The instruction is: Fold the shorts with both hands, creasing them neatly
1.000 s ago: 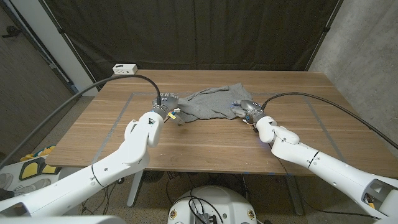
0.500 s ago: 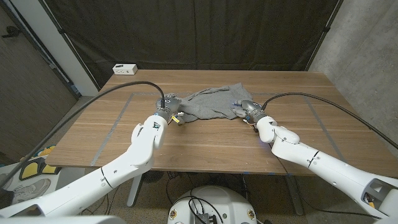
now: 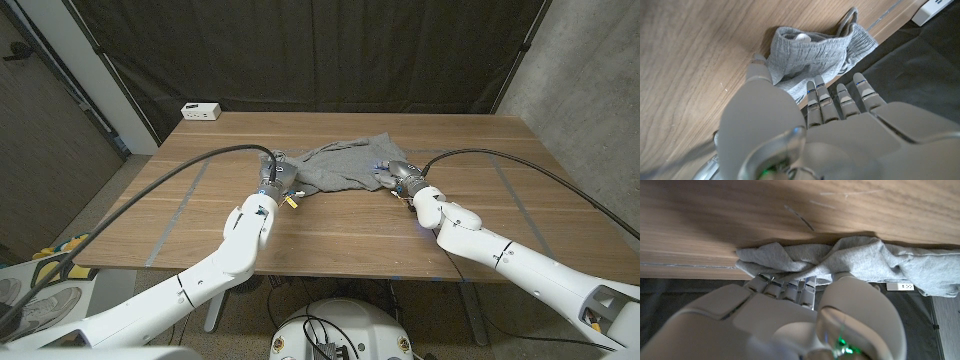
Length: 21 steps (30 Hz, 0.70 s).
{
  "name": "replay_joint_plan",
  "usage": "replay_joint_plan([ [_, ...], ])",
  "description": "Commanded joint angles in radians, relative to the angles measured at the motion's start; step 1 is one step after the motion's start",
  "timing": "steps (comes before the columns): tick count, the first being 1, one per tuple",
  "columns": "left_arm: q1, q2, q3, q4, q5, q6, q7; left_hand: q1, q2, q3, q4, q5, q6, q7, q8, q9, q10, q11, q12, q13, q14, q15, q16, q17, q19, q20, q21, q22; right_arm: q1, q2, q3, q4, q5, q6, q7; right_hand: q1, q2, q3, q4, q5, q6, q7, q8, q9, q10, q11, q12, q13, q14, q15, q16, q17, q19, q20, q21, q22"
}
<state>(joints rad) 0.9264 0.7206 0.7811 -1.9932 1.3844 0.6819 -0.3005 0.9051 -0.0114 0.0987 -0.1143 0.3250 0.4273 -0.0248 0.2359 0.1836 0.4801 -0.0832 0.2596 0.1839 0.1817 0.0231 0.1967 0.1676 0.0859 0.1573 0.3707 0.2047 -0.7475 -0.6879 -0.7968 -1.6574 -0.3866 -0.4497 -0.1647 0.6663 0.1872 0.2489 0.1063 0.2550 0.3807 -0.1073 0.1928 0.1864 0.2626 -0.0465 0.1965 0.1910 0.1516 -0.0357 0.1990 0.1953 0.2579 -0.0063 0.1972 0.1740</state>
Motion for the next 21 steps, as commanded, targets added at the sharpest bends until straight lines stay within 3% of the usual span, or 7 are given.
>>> replay_joint_plan([
  [1, -0.017, -0.035, 0.033, 0.076, 0.132, -0.042, -0.043, 0.018, 0.004, 0.004, -0.013, -0.008, 0.030, 0.003, 0.007, 0.002, 0.028, -0.009, 0.011, 0.004, 0.014, -0.005, 0.007, 0.002, 0.005, -0.003, 0.010, 0.005, 0.006, 0.006, -0.002, 0.017, 0.011, 0.009, -0.008, 0.006, -0.008, 0.011, 0.000, -0.003, 0.008, -0.001, 0.006, 0.000, 0.008, -0.001, 0.002, 0.001, 0.007, -0.067, -0.001, -0.001, 0.004, 0.012, 0.004, 0.003],
  [7, -0.034, -0.057, 0.039, 0.122, 0.131, -0.073, -0.070, 0.036, 0.020, 0.014, -0.018, -0.018, 0.032, 0.009, 0.002, 0.002, 0.034, -0.007, 0.006, 0.005, 0.016, -0.005, 0.005, 0.002, 0.000, 0.005, 0.009, 0.008, 0.009, 0.002, -0.003, 0.016, 0.014, 0.006, -0.002, 0.005, -0.009, 0.014, -0.001, -0.005, 0.011, 0.001, 0.006, 0.000, 0.008, -0.003, 0.002, 0.001, 0.008, -0.067, -0.001, -0.001, 0.004, 0.012, 0.004, 0.003],
  [13, -0.046, -0.071, 0.056, 0.179, 0.121, -0.094, -0.015, 0.098, 0.057, 0.045, -0.037, -0.065, 0.099, -0.036, 0.006, 0.002, 0.098, -0.025, 0.008, 0.006, 0.053, -0.032, 0.008, 0.001, 0.011, 0.000, 0.018, 0.013, 0.009, 0.001, 0.001, 0.019, 0.020, 0.005, -0.003, 0.004, -0.009, 0.017, -0.001, -0.006, 0.015, 0.002, 0.007, 0.000, 0.009, -0.002, 0.002, 0.001, 0.008, -0.068, -0.001, -0.002, 0.004, 0.013, 0.004, 0.003],
  [16, -0.049, -0.073, 0.065, 0.195, 0.127, -0.092, 0.016, 0.166, 0.088, 0.078, -0.051, -0.111, 0.194, -0.058, 0.019, 0.004, 0.180, -0.060, 0.014, 0.007, 0.092, -0.052, 0.008, 0.000, 0.034, -0.006, 0.034, 0.017, 0.014, 0.001, -0.002, 0.019, 0.019, -0.001, 0.003, 0.003, -0.009, 0.018, -0.001, -0.007, 0.018, 0.004, 0.007, 0.000, 0.009, -0.003, 0.002, 0.001, 0.008, -0.068, -0.001, -0.002, 0.004, 0.014, 0.004, 0.003],
  [17, -0.047, -0.077, 0.065, 0.202, 0.126, -0.085, 0.039, 0.199, 0.106, 0.097, -0.056, -0.114, 0.222, -0.061, 0.021, 0.004, 0.200, -0.059, 0.012, 0.008, 0.104, -0.060, 0.008, 0.000, 0.040, -0.007, 0.039, 0.018, 0.014, 0.001, -0.002, 0.021, 0.018, 0.000, -0.002, 0.003, -0.009, 0.018, -0.002, -0.007, 0.018, 0.003, 0.007, 0.000, 0.010, -0.001, 0.002, 0.001, 0.008, -0.068, -0.001, -0.002, 0.004, 0.014, 0.004, 0.003],
  [21, -0.047, -0.081, 0.066, 0.216, 0.119, -0.071, 0.092, 0.311, 0.158, 0.162, -0.063, -0.109, 0.348, -0.081, 0.035, 0.007, 0.312, -0.096, 0.024, 0.011, 0.149, -0.092, 0.003, 0.000, 0.060, -0.015, 0.063, 0.023, 0.020, 0.005, -0.005, 0.029, 0.019, 0.003, 0.002, 0.003, -0.010, 0.020, -0.002, -0.008, 0.019, 0.004, 0.007, 0.000, 0.010, -0.002, 0.002, 0.001, 0.008, -0.069, -0.001, -0.002, 0.004, 0.014, 0.004, 0.003],
])
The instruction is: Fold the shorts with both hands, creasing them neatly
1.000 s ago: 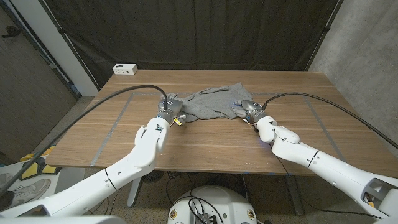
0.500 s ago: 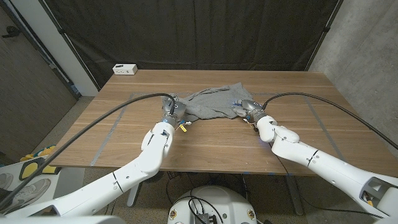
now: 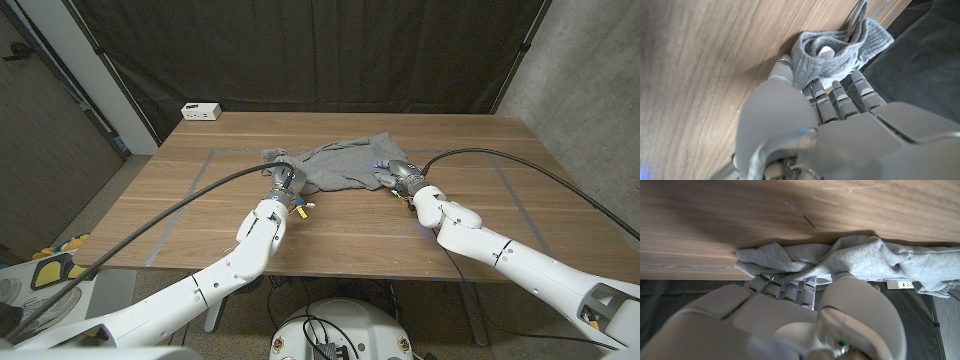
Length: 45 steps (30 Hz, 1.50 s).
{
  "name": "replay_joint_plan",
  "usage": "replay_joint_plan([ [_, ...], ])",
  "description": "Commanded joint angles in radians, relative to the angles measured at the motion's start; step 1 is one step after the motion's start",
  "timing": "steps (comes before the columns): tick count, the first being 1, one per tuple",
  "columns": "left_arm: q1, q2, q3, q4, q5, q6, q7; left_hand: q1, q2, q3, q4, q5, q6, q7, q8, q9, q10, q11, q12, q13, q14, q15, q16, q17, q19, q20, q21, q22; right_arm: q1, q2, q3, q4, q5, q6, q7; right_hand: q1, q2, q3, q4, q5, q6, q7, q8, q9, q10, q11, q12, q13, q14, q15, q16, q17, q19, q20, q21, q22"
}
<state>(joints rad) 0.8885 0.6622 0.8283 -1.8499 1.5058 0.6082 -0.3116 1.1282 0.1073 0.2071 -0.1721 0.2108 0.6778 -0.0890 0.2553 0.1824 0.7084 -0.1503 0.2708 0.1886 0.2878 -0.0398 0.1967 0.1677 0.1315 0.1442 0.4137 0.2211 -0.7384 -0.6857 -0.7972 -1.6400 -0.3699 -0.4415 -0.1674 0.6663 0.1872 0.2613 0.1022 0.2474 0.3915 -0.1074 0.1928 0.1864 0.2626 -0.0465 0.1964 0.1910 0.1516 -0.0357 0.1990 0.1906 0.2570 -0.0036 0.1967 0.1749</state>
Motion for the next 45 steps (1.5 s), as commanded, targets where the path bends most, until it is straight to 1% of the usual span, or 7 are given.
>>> replay_joint_plan([
  [1, -0.010, -0.022, 0.020, 0.075, -0.003, 0.004, 0.110, 0.110, 0.044, 0.068, -0.008, 0.010, 0.125, -0.024, 0.019, 0.009, 0.108, -0.030, 0.016, 0.007, 0.057, -0.035, 0.003, -0.001, 0.019, -0.004, 0.026, 0.007, 0.013, 0.004, -0.004, 0.015, 0.006, -0.001, 0.006, 0.003, -0.010, 0.007, 0.002, -0.001, 0.009, 0.004, 0.007, 0.000, 0.009, -0.001, 0.001, 0.001, 0.008, -0.068, -0.001, 0.003, 0.005, 0.012, 0.004, 0.002],
  [7, -0.024, -0.012, 0.032, 0.092, 0.016, 0.009, 0.143, 0.185, 0.059, 0.148, 0.000, 0.029, 0.308, -0.041, 0.054, 0.017, 0.250, -0.053, 0.037, 0.022, 0.140, -0.080, -0.002, -0.002, 0.012, -0.014, 0.055, 0.014, 0.022, 0.009, -0.011, 0.028, 0.006, 0.007, 0.007, 0.002, -0.010, 0.010, 0.002, -0.002, 0.011, 0.003, 0.007, 0.000, 0.009, -0.001, 0.001, 0.001, 0.008, -0.068, -0.001, 0.003, 0.005, 0.012, 0.004, 0.002],
  [10, -0.039, 0.005, 0.037, 0.087, 0.026, -0.010, 0.137, 0.185, 0.052, 0.165, 0.006, 0.036, 0.390, -0.035, 0.085, 0.024, 0.266, -0.054, 0.034, 0.035, 0.165, -0.100, -0.004, -0.001, 0.010, -0.024, 0.065, 0.015, 0.025, 0.014, -0.010, 0.036, 0.010, 0.014, 0.005, 0.001, -0.011, 0.011, 0.001, -0.003, 0.012, 0.004, 0.007, 0.000, 0.010, -0.002, 0.001, 0.001, 0.009, -0.067, -0.001, 0.003, 0.005, 0.013, 0.004, 0.002],
  [17, -0.095, 0.087, 0.032, 0.050, -0.011, -0.155, 0.136, 0.179, 0.059, 0.185, 0.014, 0.046, 0.401, -0.023, 0.107, 0.048, 0.272, -0.054, 0.028, 0.050, 0.211, -0.132, 0.006, 0.004, 0.002, -0.031, 0.072, 0.014, 0.032, 0.022, -0.016, 0.053, 0.013, 0.021, 0.005, 0.001, -0.011, 0.014, 0.001, -0.004, 0.015, 0.005, 0.007, 0.000, 0.010, 0.000, 0.001, 0.001, 0.009, -0.067, -0.001, 0.002, 0.005, 0.013, 0.004, 0.002],
  [24, -0.145, 0.145, 0.028, 0.028, 0.012, -0.269, 0.177, 0.165, 0.063, 0.192, 0.028, 0.030, 0.405, -0.052, 0.126, 0.066, 0.280, -0.057, 0.030, 0.066, 0.239, -0.154, 0.010, 0.007, 0.001, -0.039, 0.079, 0.012, 0.036, 0.023, -0.017, 0.057, 0.014, 0.023, 0.005, 0.000, -0.013, 0.016, 0.000, -0.005, 0.014, 0.005, 0.006, 0.000, 0.010, -0.001, 0.001, 0.001, 0.008, -0.066, -0.002, 0.002, 0.005, 0.013, 0.004, 0.002],
  [36, -0.217, 0.242, 0.004, -0.009, 0.090, -0.440, 0.315, 0.156, 0.056, 0.191, 0.030, 0.010, 0.409, -0.074, 0.142, 0.079, 0.280, -0.066, 0.025, 0.075, 0.236, -0.168, 0.005, 0.010, 0.009, -0.063, 0.088, 0.010, 0.039, 0.026, -0.021, 0.069, 0.017, 0.034, 0.000, -0.003, -0.013, 0.021, -0.001, -0.008, 0.013, 0.006, 0.004, 0.000, 0.010, -0.001, 0.001, 0.001, 0.008, -0.068, -0.002, 0.002, 0.005, 0.013, 0.004, 0.002],
  [45, -0.290, 0.289, -0.018, -0.049, 0.133, -0.584, 0.334, 0.143, 0.052, 0.177, 0.037, -0.011, 0.422, -0.094, 0.152, 0.080, 0.280, -0.070, 0.020, 0.080, 0.223, -0.171, 0.003, 0.014, 0.009, -0.072, 0.092, 0.008, 0.032, 0.023, -0.014, 0.069, 0.029, 0.045, -0.004, -0.006, -0.014, 0.023, -0.001, -0.010, 0.011, 0.005, 0.002, 0.000, 0.010, 0.000, 0.000, 0.001, 0.007, -0.067, -0.002, 0.002, 0.004, 0.013, 0.004, 0.002],
])
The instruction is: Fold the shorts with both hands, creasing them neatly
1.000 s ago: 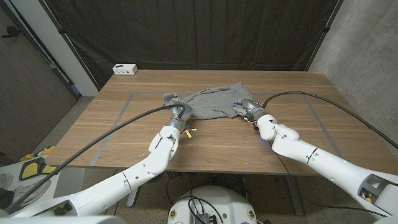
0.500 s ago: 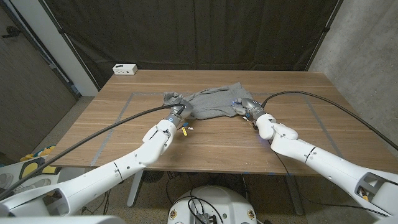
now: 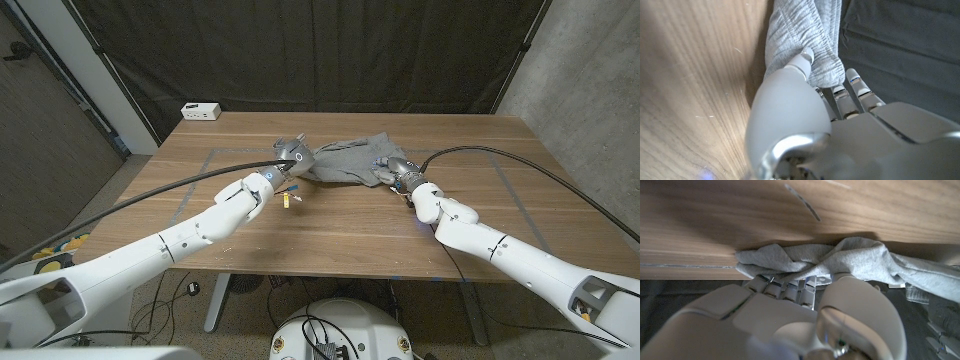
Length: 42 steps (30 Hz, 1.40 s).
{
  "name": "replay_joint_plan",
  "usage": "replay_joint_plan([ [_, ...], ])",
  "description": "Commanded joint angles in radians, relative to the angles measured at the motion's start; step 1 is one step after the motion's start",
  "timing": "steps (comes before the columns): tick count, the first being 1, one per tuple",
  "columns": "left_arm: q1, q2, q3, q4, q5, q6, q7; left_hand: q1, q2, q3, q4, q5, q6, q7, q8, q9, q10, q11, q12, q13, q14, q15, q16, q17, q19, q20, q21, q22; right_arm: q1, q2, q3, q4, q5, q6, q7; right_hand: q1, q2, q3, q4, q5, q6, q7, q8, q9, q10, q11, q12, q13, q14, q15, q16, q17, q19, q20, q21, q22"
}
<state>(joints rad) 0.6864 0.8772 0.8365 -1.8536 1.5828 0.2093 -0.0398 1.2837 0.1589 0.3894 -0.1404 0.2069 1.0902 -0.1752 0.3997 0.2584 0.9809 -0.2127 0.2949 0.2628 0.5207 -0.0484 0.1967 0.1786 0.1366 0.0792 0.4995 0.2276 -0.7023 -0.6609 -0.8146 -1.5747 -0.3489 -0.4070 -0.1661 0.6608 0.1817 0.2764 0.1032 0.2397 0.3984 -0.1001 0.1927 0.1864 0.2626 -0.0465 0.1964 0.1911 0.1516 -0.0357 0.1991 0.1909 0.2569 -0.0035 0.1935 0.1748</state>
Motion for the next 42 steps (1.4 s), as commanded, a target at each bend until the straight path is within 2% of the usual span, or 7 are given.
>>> replay_joint_plan([
  [1, -0.086, 0.073, -0.029, -0.045, 0.057, -0.188, 0.063, -0.014, 0.002, -0.005, 0.006, -0.008, 0.009, -0.008, 0.009, 0.005, 0.008, -0.008, -0.005, 0.006, -0.011, -0.162, 0.002, 0.003, 0.005, -0.010, 0.006, 0.001, -0.004, -0.002, 0.003, 0.003, 0.009, 0.010, -0.004, -0.001, -0.009, 0.008, -0.002, -0.003, 0.004, -0.002, 0.002, 0.000, 0.010, 0.000, 0.000, 0.001, 0.007, -0.067, -0.002, 0.002, 0.004, 0.014, 0.007, 0.002],
  [9, -0.150, 0.107, -0.034, -0.076, 0.137, -0.297, 0.082, -0.018, 0.005, -0.005, 0.009, -0.011, 0.015, -0.015, 0.021, 0.013, 0.013, -0.010, -0.007, 0.010, -0.019, -0.167, -0.001, 0.004, 0.007, -0.018, 0.010, -0.002, -0.003, -0.007, -0.002, 0.000, 0.003, 0.019, 0.003, -0.004, -0.009, 0.010, -0.001, -0.004, 0.002, -0.004, 0.001, 0.000, 0.009, 0.000, 0.000, 0.001, 0.007, -0.066, -0.002, 0.002, 0.003, 0.015, 0.007, 0.002],
  [16, -0.195, 0.124, -0.028, -0.068, 0.226, -0.335, 0.163, -0.017, 0.004, -0.009, 0.007, -0.012, 0.015, -0.013, 0.025, 0.014, 0.013, -0.010, -0.010, 0.011, -0.024, -0.175, -0.001, 0.005, 0.009, -0.024, 0.012, -0.004, -0.012, -0.019, 0.001, -0.016, 0.004, 0.021, 0.011, -0.005, -0.010, 0.012, -0.002, -0.006, 0.002, -0.004, 0.000, 0.000, 0.009, 0.000, 0.000, 0.001, 0.006, -0.066, -0.002, 0.002, 0.004, 0.015, 0.007, 0.002],
  [32, -0.319, 0.119, 0.009, -0.019, 0.362, -0.376, 0.275, -0.006, 0.009, -0.018, 0.001, -0.015, 0.016, -0.024, 0.030, 0.007, 0.007, -0.011, -0.022, 0.013, -0.022, -0.181, 0.008, 0.013, 0.014, -0.036, 0.019, -0.009, -0.038, -0.050, 0.006, -0.059, -0.001, 0.016, 0.037, -0.007, -0.013, 0.017, -0.005, -0.009, 0.004, -0.005, 0.000, 0.000, 0.004, -0.002, -0.002, 0.001, 0.004, -0.064, -0.004, 0.001, 0.006, 0.019, 0.008, 0.002],
  [42, -0.407, 0.084, 0.048, 0.040, 0.388, -0.393, 0.338, 0.000, 0.011, -0.024, -0.001, -0.017, 0.022, -0.022, 0.035, 0.002, 0.002, -0.011, -0.030, 0.014, -0.019, -0.181, 0.013, 0.016, 0.022, -0.045, 0.025, -0.012, -0.038, -0.062, 0.001, -0.070, -0.022, 0.018, 0.053, -0.006, -0.017, 0.020, -0.009, -0.010, 0.006, -0.004, 0.000, 0.000, 0.005, -0.002, -0.002, 0.001, 0.001, -0.064, -0.006, -0.001, 0.006, 0.020, 0.008, 0.002],
])
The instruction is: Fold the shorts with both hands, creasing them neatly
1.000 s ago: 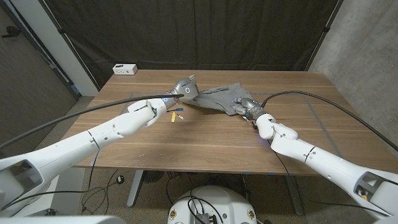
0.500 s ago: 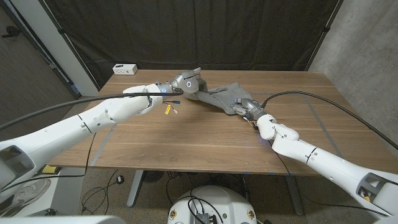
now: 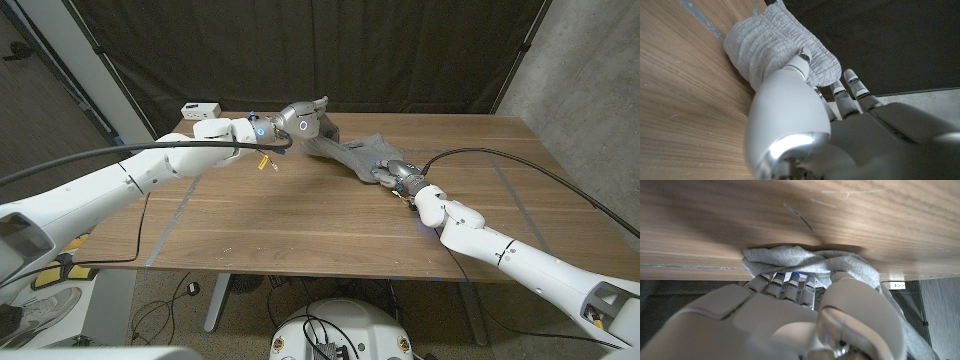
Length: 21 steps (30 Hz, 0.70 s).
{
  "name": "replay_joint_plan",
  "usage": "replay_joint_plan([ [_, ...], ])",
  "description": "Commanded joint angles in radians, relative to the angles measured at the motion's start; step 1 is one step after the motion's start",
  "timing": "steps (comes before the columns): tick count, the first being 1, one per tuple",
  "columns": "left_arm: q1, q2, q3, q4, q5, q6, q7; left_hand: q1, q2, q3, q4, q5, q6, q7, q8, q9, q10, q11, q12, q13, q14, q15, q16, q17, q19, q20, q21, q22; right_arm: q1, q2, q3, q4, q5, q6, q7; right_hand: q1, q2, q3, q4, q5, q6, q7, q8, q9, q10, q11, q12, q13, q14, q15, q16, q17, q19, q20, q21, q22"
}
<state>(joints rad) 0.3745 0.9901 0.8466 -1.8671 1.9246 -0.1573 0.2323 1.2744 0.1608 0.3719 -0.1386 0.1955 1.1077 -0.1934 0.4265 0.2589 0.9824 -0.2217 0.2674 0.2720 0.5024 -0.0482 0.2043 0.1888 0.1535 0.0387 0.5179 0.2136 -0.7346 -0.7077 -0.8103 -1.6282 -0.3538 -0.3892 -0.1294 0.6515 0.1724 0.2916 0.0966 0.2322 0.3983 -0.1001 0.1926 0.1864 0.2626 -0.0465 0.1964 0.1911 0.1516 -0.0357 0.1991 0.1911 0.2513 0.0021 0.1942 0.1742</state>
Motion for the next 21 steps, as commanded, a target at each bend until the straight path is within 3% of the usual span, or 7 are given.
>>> replay_joint_plan([
  [1, -0.104, -0.033, 0.043, 0.060, 0.046, -0.028, 0.074, 0.010, 0.008, -0.007, -0.003, -0.006, 0.001, -0.005, 0.008, 0.000, 0.001, -0.002, -0.003, 0.005, 0.000, -0.181, 0.005, 0.006, 0.006, -0.004, 0.008, 0.002, -0.006, -0.017, -0.004, -0.016, -0.019, 0.004, 0.017, 0.003, -0.009, 0.005, -0.004, -0.003, 0.008, -0.004, 0.001, 0.001, 0.005, -0.001, -0.002, 0.001, 0.001, -0.064, -0.006, -0.001, 0.012, 0.015, 0.007, 0.003],
  [21, -0.294, -0.177, 0.207, 0.223, -0.004, -0.131, 0.176, 0.015, 0.002, -0.023, -0.007, -0.015, 0.014, -0.007, 0.014, -0.014, 0.034, -0.002, 0.004, 0.016, 0.012, -0.182, 0.011, 0.007, 0.017, -0.014, 0.018, -0.004, 0.000, -0.031, -0.013, 0.014, -0.041, 0.073, 0.061, 0.003, -0.011, 0.011, -0.010, -0.005, 0.003, -0.009, -0.002, 0.001, 0.001, -0.005, -0.003, 0.000, -0.002, -0.065, -0.007, -0.002, 0.009, 0.019, 0.006, 0.003],
])
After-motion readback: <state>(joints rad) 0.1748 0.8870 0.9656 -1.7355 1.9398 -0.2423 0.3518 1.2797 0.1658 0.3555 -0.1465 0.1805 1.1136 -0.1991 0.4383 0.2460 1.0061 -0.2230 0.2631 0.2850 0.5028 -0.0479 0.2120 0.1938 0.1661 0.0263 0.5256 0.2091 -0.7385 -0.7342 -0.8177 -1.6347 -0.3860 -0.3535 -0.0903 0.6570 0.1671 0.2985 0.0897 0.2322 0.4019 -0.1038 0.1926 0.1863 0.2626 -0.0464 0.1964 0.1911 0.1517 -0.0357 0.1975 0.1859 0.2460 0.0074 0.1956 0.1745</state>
